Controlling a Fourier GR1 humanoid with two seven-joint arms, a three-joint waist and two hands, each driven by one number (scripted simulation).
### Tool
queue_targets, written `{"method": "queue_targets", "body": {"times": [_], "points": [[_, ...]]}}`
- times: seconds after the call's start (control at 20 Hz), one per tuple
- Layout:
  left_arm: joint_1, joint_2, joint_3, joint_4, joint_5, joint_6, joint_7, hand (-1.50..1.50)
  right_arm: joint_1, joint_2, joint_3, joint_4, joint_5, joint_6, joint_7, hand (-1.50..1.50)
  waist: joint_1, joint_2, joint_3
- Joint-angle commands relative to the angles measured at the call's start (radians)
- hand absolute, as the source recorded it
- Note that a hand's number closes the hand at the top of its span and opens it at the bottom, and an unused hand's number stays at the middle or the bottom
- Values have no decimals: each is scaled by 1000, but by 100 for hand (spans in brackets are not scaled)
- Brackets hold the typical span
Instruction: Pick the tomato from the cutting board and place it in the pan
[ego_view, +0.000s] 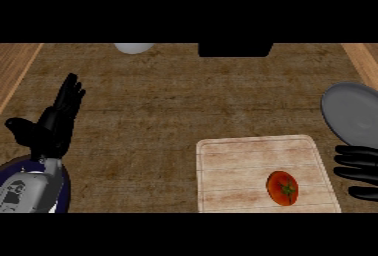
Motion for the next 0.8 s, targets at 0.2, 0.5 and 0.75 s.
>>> {"method": "queue_targets", "body": {"times": [0.2,0.5,0.75], "points": [[-91,7,71,52,0,-46,60,0,60,102,-5,-83,100,46,95,-150,-3,1,0],[-36,-34,73,44,-33,-52,8,0,51,153,9,-89,218,71,188,-150,-1,1,0],[-27,-83,38,25,-78,-41,14,0,-69,197,40,95,309,113,48,-150,7,2,0]]}}
